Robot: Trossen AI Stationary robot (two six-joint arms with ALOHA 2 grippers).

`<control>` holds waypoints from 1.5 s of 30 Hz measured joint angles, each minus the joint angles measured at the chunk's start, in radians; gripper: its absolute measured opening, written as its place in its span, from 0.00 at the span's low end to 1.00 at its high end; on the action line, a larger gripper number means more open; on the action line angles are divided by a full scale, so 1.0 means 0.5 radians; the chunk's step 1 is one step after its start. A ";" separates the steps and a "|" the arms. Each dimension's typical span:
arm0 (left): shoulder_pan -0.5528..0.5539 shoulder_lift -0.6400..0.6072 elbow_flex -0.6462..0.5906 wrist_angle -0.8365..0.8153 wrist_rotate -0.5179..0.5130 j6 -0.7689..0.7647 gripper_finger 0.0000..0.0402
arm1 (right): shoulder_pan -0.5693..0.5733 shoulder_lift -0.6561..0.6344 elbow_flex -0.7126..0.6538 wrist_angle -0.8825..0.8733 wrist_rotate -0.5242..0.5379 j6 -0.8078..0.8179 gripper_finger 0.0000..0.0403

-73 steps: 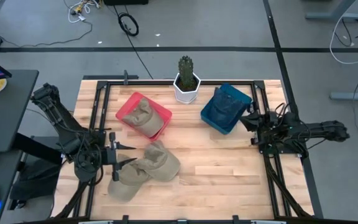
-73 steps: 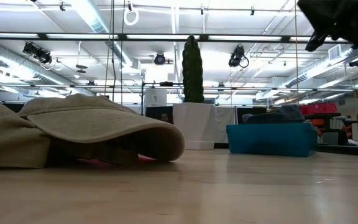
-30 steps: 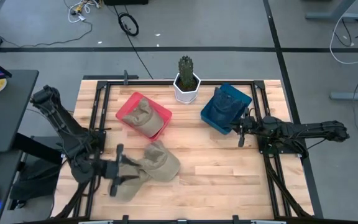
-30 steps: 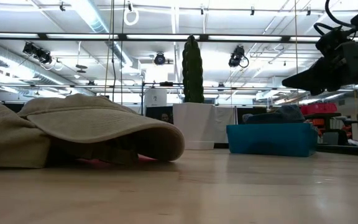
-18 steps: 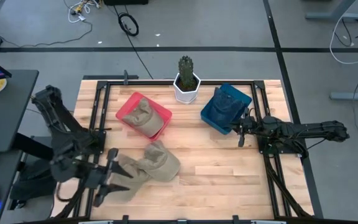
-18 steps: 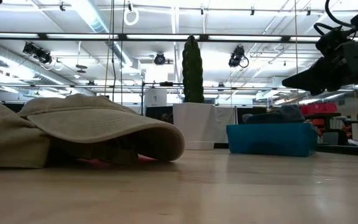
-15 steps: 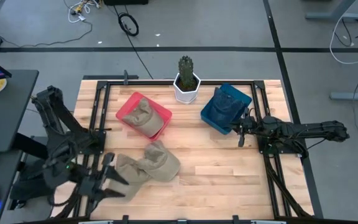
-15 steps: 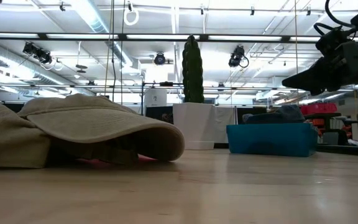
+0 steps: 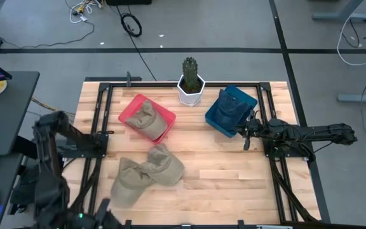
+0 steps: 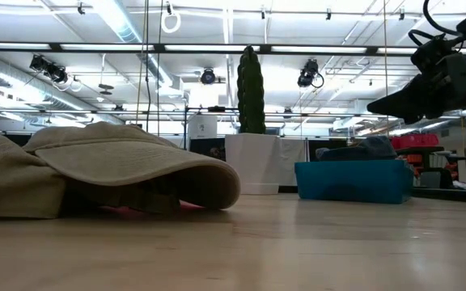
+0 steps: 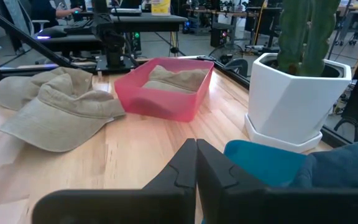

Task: Pick & Place hat
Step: Put the left brown cap into the red bin

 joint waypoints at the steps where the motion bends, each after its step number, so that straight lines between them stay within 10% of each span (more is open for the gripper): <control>1: -0.018 0.052 0.043 -0.016 -0.018 -0.004 0.45 | 0.001 0.000 0.000 -0.001 0.000 0.000 0.02; 21: -0.107 0.889 0.355 -0.820 -0.009 -0.974 0.45 | 0.001 0.000 0.000 0.000 -0.001 -0.001 0.02; 33: -0.003 0.998 0.355 -1.778 0.766 -2.254 0.45 | 0.001 0.000 0.000 0.000 -0.001 -0.001 0.02; 45: 0.024 1.180 0.353 -2.060 0.995 -2.316 0.45 | 0.001 -0.001 0.000 0.001 -0.001 -0.001 0.02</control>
